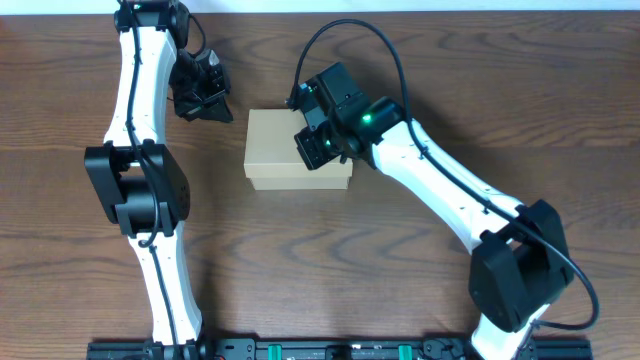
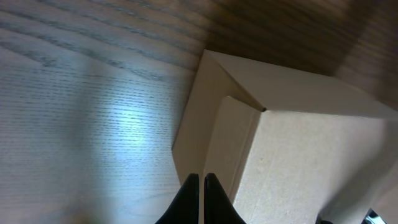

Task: Pack container
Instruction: 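Press down on the closed lid with the right gripper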

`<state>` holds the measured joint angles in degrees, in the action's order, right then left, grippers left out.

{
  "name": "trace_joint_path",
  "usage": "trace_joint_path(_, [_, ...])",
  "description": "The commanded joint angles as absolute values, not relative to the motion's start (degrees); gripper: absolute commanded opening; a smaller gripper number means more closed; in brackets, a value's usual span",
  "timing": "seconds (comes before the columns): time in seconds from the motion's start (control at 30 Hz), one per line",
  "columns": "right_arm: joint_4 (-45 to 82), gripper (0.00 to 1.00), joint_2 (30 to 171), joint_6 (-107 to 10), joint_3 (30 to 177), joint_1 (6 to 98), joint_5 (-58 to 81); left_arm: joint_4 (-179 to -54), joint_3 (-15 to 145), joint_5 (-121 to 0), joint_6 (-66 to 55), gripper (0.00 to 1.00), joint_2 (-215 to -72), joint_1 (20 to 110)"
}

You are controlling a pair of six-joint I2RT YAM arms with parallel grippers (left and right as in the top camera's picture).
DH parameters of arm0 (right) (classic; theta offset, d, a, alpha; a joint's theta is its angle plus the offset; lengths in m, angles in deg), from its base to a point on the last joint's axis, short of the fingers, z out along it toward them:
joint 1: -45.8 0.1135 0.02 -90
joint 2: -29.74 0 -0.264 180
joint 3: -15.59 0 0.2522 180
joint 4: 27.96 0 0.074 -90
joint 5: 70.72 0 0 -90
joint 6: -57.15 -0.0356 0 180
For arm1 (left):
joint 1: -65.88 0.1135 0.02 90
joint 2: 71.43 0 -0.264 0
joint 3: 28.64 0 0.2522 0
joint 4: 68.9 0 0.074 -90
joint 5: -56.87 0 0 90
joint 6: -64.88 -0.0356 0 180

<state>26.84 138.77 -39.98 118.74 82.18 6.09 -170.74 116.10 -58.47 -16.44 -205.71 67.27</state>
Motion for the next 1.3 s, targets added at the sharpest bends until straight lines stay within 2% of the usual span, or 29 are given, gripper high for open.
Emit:
trace_joint_path(0.0, [27.3, 0.01, 140.6, -39.4, 119.6, 83.0, 9.0, -170.9, 117.4, -56.5, -14.8, 0.05, -205.5, 67.4])
trace_joint_path(0.33, [29.1, 0.01, 146.9, -39.4, 119.6, 83.0, 9.0, -170.9, 117.4, -56.5, -14.8, 0.05, -205.5, 67.4])
trace_joint_path(0.83, [29.3, 0.02, 144.8, -36.8, 124.2, 82.9, 8.3, -170.9, 117.4, -56.5, -14.8, 0.05, -205.5, 67.5])
trace_joint_path(0.87, [29.5, 0.09, 144.5, -36.7, 125.3, 82.9, 8.3, -171.0, 117.4, -56.5, -14.8, 0.07, -205.4, 67.5])
trace_joint_path(0.9, [29.9, 0.24, 144.3, -36.5, 126.2, 82.9, 8.3, -171.1, 117.4, -56.5, -14.8, 0.11, -205.4, 67.5])
trace_joint_path(0.97, [31.2, 0.80, 144.1, -35.6, 128.8, 82.8, 8.3, -171.4, 117.4, -56.5, -14.8, 0.30, -205.1, 67.7])
trace_joint_path(1.0, [32.1, 0.99, 144.1, -35.0, 130.1, 82.8, 8.3, -171.6, 117.4, -56.5, -14.8, 0.46, -204.9, 67.8])
trace_joint_path(1.1, [34.0, 0.99, 144.1, -34.4, 133.2, 82.6, 8.4, -172.1, 117.7, -56.5, -14.8, 0.93, -204.0, 68.4])
trace_joint_path(1.13, [34.5, 0.99, 144.1, -34.4, 134.1, 82.5, 8.4, -172.2, 117.8, -56.6, -14.8, 0.96, -203.7, 68.5])
trace_joint_path(1.27, [37.2, 0.99, 144.0, -35.7, 136.8, 82.2, 8.3, -172.7, 118.4, -57.0, -14.8, 0.96, -201.2, 69.8])
